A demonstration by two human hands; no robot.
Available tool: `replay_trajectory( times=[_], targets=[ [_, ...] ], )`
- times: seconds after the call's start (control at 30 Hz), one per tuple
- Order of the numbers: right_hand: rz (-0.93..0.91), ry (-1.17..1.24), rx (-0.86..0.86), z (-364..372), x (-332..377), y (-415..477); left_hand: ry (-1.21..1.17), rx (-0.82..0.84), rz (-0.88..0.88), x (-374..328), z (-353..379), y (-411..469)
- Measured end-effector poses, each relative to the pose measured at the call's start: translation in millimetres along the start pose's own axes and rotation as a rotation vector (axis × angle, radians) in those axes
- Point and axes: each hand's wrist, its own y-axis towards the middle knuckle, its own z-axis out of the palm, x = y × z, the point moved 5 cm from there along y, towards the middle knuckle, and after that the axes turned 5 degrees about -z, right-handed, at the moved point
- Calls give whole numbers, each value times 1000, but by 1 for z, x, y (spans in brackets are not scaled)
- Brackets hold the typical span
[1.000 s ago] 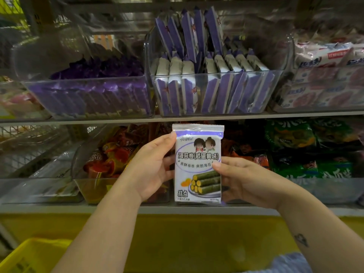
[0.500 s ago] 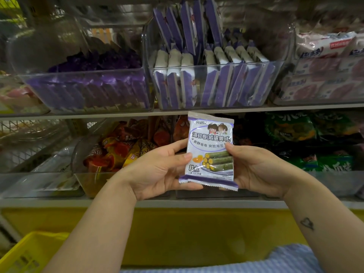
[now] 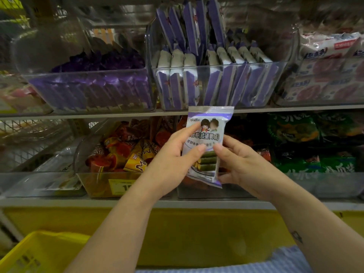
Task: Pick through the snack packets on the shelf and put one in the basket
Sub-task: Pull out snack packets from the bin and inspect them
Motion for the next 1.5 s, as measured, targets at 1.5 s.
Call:
replay_trajectory(
  times=[1.5],
  targets=[
    [-200,-44,-151,-14,13,-6,-1036,-134,-118,26,-26,8]
  ],
)
